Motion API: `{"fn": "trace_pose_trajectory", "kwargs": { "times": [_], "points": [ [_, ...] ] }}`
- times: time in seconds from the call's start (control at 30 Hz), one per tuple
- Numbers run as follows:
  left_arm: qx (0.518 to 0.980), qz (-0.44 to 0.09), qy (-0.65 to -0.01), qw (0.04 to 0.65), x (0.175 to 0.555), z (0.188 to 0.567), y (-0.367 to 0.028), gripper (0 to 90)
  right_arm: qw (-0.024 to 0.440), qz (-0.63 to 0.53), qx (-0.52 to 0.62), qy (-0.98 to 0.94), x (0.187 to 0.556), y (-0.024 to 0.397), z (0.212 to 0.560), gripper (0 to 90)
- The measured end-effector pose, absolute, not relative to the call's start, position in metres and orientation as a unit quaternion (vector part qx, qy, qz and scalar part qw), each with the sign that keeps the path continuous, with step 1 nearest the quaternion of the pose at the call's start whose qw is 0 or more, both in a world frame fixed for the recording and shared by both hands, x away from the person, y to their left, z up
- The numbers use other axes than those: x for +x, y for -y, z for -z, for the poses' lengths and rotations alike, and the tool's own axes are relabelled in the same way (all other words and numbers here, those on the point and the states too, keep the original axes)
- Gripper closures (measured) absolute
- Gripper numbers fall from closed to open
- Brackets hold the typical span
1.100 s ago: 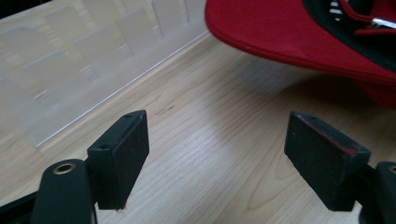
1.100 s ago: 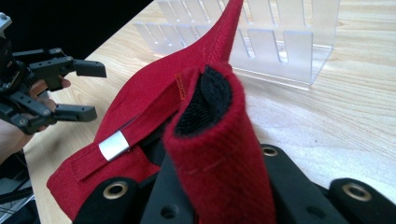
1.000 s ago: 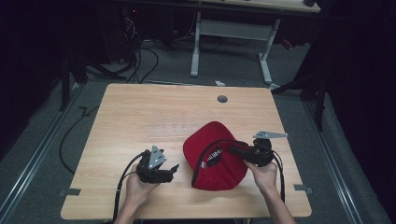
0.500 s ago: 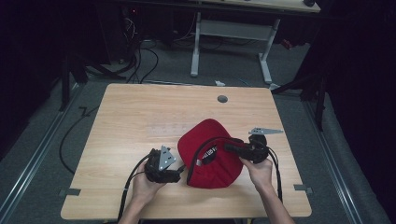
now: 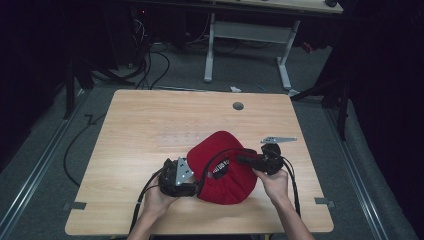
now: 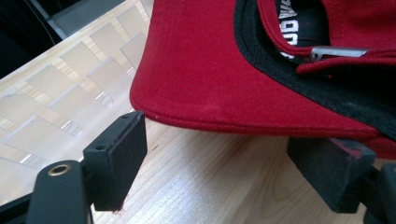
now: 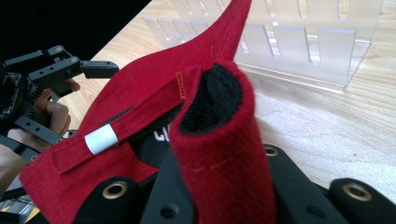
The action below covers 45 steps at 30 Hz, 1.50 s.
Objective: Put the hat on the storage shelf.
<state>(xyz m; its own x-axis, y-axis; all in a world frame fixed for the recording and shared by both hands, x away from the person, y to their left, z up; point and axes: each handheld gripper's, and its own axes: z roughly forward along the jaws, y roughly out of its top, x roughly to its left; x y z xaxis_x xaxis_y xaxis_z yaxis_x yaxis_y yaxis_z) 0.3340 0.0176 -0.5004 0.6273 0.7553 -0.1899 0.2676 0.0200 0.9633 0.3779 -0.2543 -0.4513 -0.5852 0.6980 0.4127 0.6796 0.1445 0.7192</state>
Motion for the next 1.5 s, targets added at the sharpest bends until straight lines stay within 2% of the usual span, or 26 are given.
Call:
{"fn": "trace_pose_trajectory", "kwargs": {
  "times": [0.33, 0.53, 0.83, 1.1, 1.5],
  "points": [
    [0.678, -0.219, -0.367, 0.599, 0.330, 0.499, -0.016, 28.0, 0.005, -0.463, 0.456, -0.760, 0.377, 0.251, 0.450, 84.8],
    [0.694, -0.231, -0.352, 0.584, 0.327, 0.498, -0.011, 29.2, 0.003, -0.461, 0.458, -0.760, 0.377, 0.250, 0.450, 84.8],
    [0.694, -0.229, -0.350, 0.585, 0.326, 0.494, -0.009, 32.6, -0.010, -0.458, 0.462, -0.759, 0.378, 0.250, 0.450, 84.6],
    [0.686, -0.215, -0.362, 0.594, 0.331, 0.489, -0.017, 45.9, -0.020, -0.454, 0.459, -0.764, 0.376, 0.250, 0.450, 84.6],
    [0.704, -0.213, -0.345, 0.583, 0.326, 0.490, -0.011, 50.1, -0.029, -0.452, 0.464, -0.762, 0.378, 0.250, 0.449, 84.5]
  ]
}}
